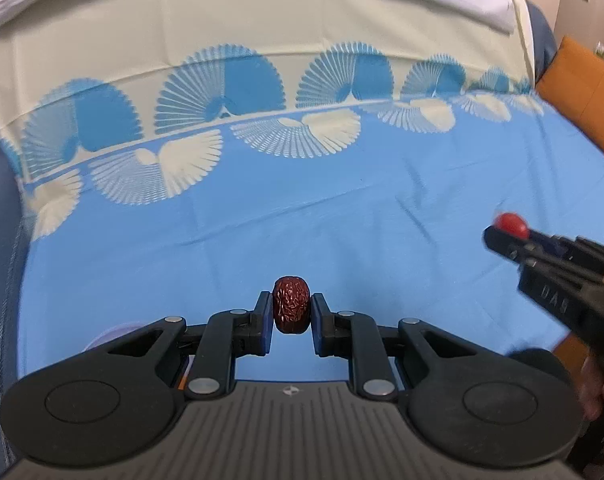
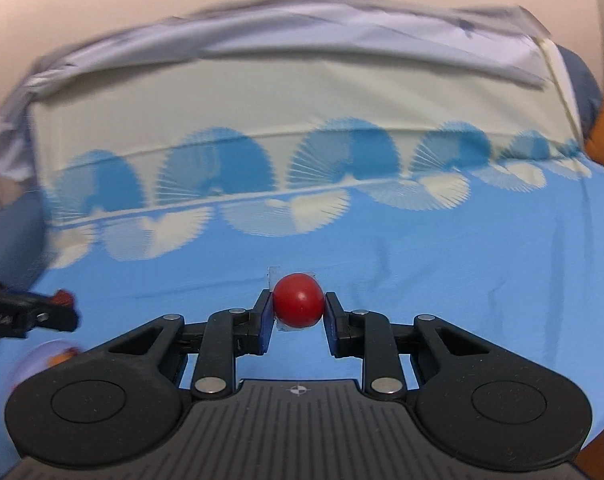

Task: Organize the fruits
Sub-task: 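Carry the date and tomato to the plate and open both tools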

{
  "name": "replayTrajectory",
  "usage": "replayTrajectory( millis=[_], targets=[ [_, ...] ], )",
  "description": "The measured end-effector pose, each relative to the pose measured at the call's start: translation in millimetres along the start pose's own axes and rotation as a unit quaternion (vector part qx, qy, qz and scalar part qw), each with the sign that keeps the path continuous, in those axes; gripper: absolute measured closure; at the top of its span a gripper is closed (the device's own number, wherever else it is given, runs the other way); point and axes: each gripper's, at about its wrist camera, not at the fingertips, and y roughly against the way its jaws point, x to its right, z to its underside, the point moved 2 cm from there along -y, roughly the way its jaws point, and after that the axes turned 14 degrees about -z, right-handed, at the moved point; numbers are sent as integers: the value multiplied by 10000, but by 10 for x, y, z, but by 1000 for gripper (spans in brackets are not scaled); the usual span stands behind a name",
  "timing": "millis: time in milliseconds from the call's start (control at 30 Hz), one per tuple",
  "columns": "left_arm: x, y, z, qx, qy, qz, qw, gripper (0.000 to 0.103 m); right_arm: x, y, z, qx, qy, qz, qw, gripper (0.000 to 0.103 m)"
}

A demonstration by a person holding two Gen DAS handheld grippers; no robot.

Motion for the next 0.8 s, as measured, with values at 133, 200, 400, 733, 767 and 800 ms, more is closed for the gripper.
replayTrajectory(
  millis=[133,200,400,733,767,800],
  targets=[
    [-153,396,304,-19,93,50,9999,82,-467,314,119,-86,69,-523,9986,75],
    [-242,540,470,-65,175,-31,9998,82,-708,447,210,-165,182,-687,9973,75],
    [-636,887,908,-98,436,-418,9981,82,-1210,825,404,-230,265,-1105,9933,75],
    [-1337,1399,1396,16,1197,-1079,9869,82,-1926,1065,542,-391,1244,-1612,9783,75],
    [-1387,1439,1429,30,1271,-1124,9855,82,-1965,1077,550,-400,1301,-1635,9771,75],
    [-1443,1477,1467,37,1347,-1170,9840,82,-2011,1092,564,-413,1372,-1658,9757,75]
  ],
)
